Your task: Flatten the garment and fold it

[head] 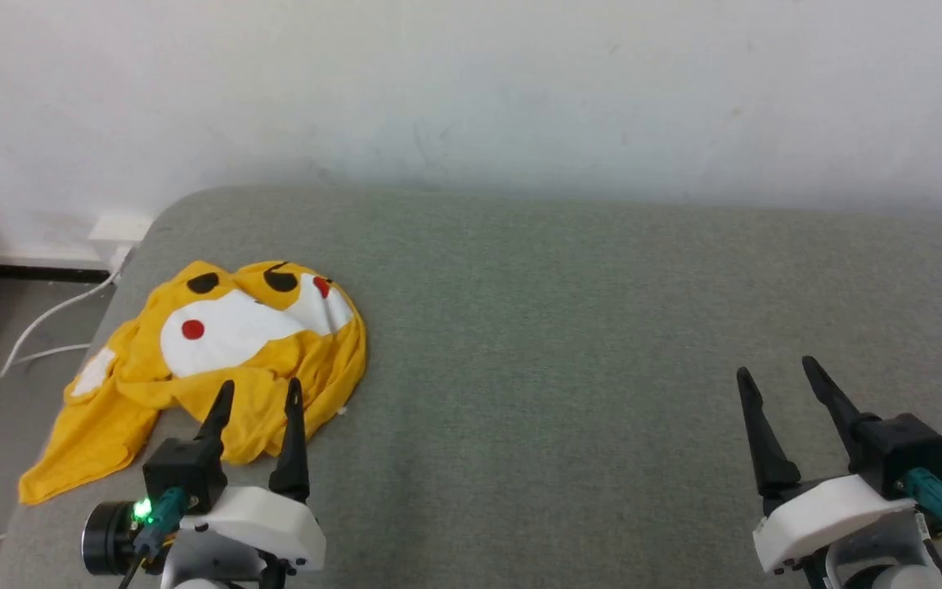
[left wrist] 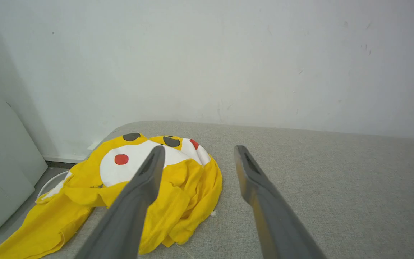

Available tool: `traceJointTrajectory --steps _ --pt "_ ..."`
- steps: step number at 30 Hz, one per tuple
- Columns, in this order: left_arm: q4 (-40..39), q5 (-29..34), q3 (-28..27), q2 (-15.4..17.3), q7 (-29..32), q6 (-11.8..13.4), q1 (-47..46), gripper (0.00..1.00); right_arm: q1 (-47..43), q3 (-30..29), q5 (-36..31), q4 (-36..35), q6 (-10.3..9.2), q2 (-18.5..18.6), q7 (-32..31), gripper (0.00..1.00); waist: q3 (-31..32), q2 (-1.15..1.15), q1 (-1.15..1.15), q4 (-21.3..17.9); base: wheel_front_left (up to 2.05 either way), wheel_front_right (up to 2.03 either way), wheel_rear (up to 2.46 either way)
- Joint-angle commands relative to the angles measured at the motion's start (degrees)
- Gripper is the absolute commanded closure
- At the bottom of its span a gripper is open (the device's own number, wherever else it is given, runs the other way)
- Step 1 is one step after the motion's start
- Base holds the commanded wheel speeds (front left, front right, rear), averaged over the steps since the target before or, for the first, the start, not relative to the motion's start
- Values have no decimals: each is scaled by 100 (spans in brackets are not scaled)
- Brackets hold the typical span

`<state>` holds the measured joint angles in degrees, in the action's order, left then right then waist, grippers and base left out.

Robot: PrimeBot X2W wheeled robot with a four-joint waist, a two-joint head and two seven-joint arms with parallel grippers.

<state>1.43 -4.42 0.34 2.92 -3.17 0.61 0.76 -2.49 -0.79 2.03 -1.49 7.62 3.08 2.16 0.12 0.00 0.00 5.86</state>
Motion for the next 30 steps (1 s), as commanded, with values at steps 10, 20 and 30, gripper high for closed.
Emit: traceJointTrajectory --steps 10,20,30 --pt "21 -264 -93 0 -183 48 28 0 -69 45 40 -122 -4 -7 102 0 7 0 0 688 -6 -6 -6" --pt "-1 -414 -23 -1 -299 119 117 0 -133 84 65 -212 -5 -9 151 0 10 0 0 978 -15 -15 -15" --pt "149 -489 75 2 -415 32 -230 0 -126 122 13 -365 -6 -10 134 0 -196 0 0 1205 -1 -1 -1"
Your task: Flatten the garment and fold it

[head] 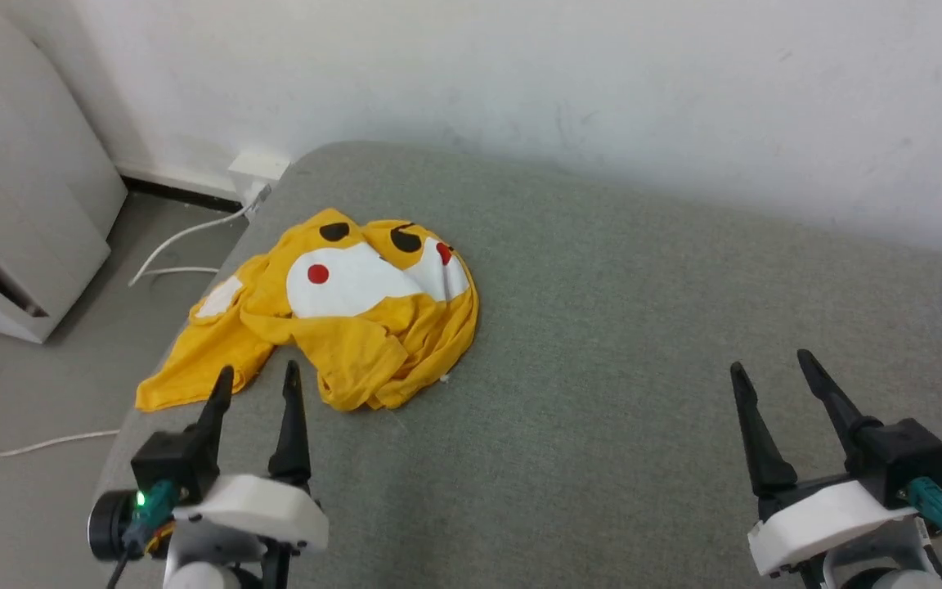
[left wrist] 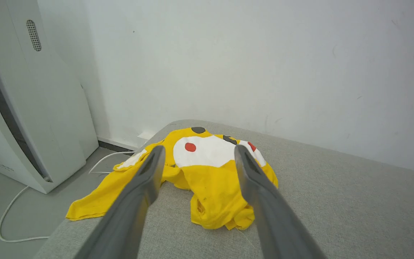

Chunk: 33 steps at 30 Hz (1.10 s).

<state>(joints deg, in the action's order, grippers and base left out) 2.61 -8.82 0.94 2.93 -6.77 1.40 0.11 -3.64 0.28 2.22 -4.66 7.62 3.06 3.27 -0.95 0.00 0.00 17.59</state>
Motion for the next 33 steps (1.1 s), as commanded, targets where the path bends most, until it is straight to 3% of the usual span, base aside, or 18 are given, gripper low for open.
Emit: traceJointTrajectory --steps 1,9,16,33 --pt "71 -51 18 8 -67 -65 -266 0 7 27 -28 -69 -6 -8 9 0 -130 0 0 30 0 0 0" --pt "544 -165 24 181 -84 -222 -1363 0 182 135 -175 -234 -7 -9 -119 0 -539 0 0 -235 0 0 0" --pt "1343 -357 18 476 273 -376 -2374 0 304 106 -216 -360 -8 -11 -170 0 -942 0 0 -548 0 0 0" --pt "3775 -1098 406 1061 3102 -645 -3696 0 699 311 -92 -364 -10 -13 6 0 -1668 0 0 -950 0 0 0"
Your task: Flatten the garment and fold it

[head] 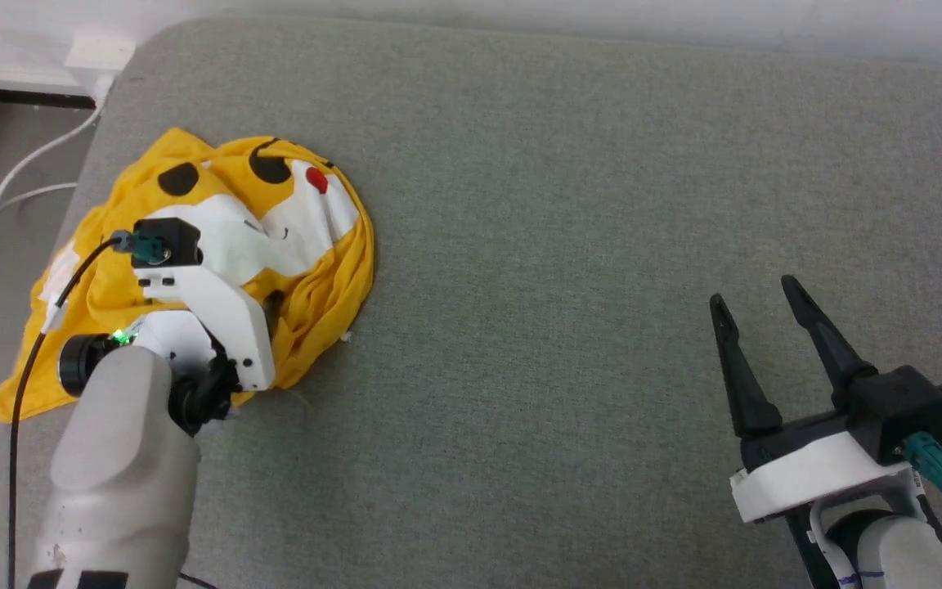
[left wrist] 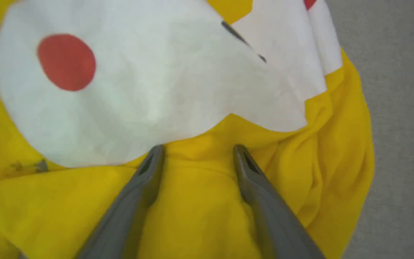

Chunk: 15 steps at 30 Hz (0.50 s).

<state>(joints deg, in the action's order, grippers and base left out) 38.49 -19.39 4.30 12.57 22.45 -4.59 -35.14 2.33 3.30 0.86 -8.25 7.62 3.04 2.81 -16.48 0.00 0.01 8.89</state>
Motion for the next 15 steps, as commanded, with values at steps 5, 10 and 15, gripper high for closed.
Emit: traceJointTrajectory --steps 5,10,15 --pt "634 1 315 189 834 -7 -399 2 146 14 74 11 -10 -12 95 0 -202 0 -1 -54 0 0 0" --pt "836 -88 421 189 1119 -39 -541 100 205 48 81 -27 -11 -12 152 0 -266 0 -1 -17 0 0 0" --pt "925 -122 490 311 931 -15 -738 100 232 34 111 -32 -11 -13 251 0 -233 0 -1 66 0 0 0"
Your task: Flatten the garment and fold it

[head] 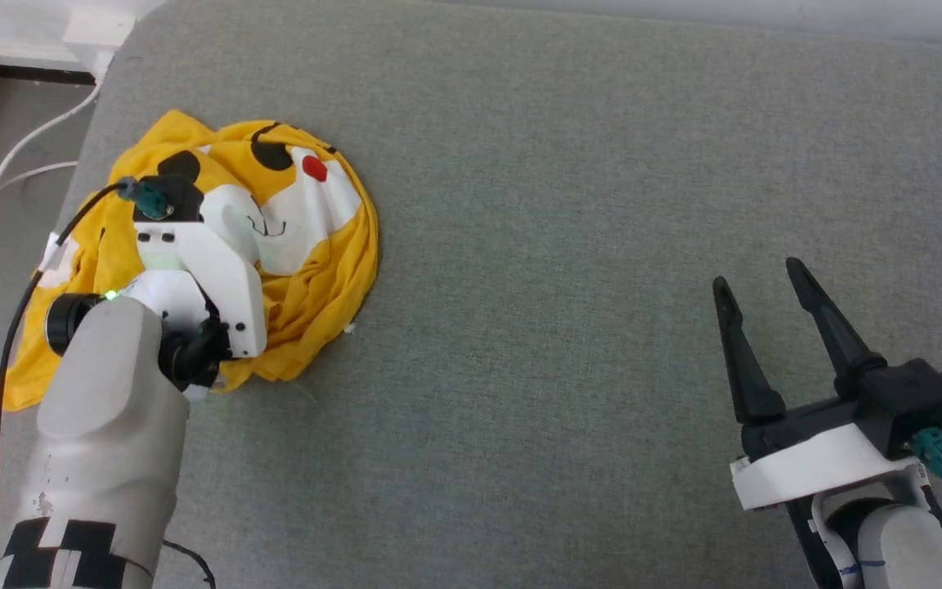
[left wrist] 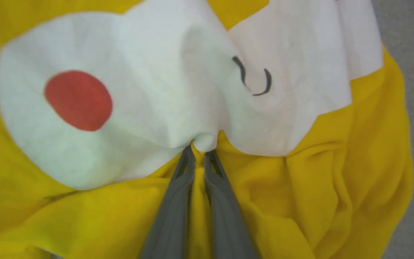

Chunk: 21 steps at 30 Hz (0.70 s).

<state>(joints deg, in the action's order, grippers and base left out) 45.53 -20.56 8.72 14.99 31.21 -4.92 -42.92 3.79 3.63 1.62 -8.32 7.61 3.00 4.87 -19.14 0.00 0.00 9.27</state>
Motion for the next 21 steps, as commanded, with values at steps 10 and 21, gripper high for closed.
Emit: traceJointTrajectory --steps 10,21 --pt "-25 218 199 459 -1726 177 -576 100 -114 -88 274 170 -11 -11 252 0 693 0 0 197 0 0 0" --pt "-480 312 283 565 -3731 361 -1047 100 -537 -350 534 281 -12 -13 378 0 1524 0 0 -91 0 0 0"
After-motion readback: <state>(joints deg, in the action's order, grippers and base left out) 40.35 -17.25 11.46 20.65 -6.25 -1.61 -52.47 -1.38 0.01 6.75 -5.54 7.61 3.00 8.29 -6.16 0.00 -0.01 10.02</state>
